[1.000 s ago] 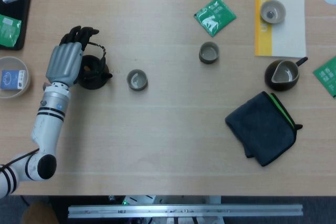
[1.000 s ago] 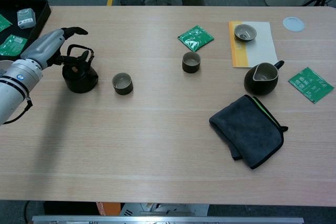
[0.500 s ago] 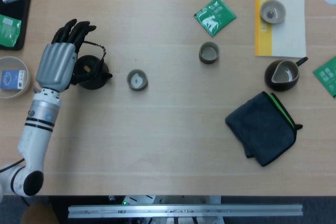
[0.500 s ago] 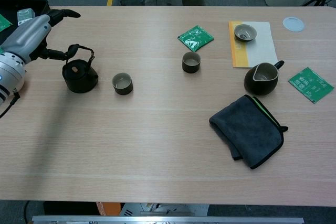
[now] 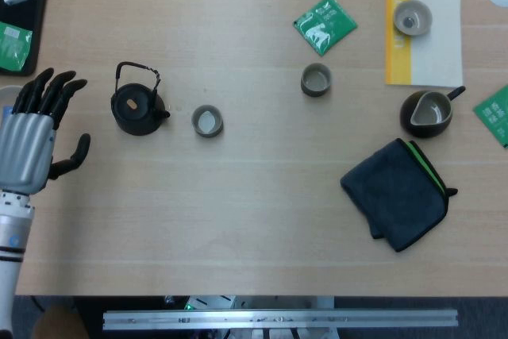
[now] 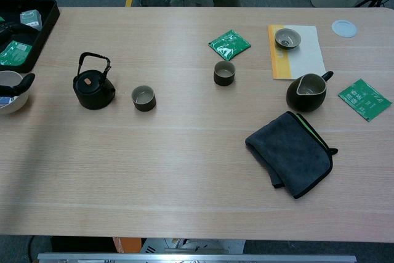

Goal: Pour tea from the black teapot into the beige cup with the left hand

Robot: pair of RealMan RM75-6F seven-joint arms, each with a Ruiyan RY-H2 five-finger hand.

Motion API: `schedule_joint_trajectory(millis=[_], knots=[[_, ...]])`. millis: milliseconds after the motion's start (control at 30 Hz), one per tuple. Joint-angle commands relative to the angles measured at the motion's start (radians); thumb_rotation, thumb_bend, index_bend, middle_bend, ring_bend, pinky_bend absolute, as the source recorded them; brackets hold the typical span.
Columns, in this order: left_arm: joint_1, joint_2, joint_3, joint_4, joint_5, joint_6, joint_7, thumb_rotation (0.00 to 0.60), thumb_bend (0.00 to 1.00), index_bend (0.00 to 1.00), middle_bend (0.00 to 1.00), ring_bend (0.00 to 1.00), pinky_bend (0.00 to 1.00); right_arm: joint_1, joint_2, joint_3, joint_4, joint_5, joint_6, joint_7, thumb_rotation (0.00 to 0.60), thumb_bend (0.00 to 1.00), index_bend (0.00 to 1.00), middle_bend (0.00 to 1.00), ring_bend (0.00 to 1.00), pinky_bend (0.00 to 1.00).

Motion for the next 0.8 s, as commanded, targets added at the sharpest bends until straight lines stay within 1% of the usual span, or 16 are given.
schedule_joint_trajectory(millis=[33, 233, 367, 500, 800], knots=[[0.045, 0.024, 0.025, -0.037, 0.015, 0.049, 0.016, 0.591, 0.39, 0.15, 0.12, 0.04, 0.13, 0.003, -0.001, -0.001, 0.000, -0.005, -0.002, 0.000, 0.600, 0.01, 0.24, 0.31, 0.25, 0.18], [0.092, 0.043, 0.040, -0.072, 0.038, 0.100, 0.025, 0.600, 0.39, 0.15, 0.12, 0.04, 0.13, 0.014, -0.003, -0.007, -0.002, -0.023, -0.009, -0.003, 0.600, 0.01, 0.24, 0.31, 0.25, 0.18], [0.103, 0.050, 0.039, -0.083, 0.046, 0.107, 0.031, 0.600, 0.39, 0.16, 0.13, 0.04, 0.12, 0.020, -0.005, -0.011, -0.002, -0.032, -0.015, -0.001, 0.600, 0.01, 0.24, 0.31, 0.25, 0.18], [0.111, 0.048, 0.037, -0.089, 0.051, 0.107, 0.039, 0.600, 0.39, 0.16, 0.13, 0.05, 0.13, 0.034, -0.004, -0.026, -0.006, -0.069, -0.025, -0.006, 0.600, 0.01, 0.24, 0.31, 0.25, 0.18], [0.126, 0.049, 0.028, -0.096, 0.046, 0.102, 0.048, 0.600, 0.39, 0.16, 0.13, 0.05, 0.13, 0.043, -0.005, -0.029, -0.017, -0.079, -0.025, -0.014, 0.600, 0.01, 0.24, 0.31, 0.25, 0.18]])
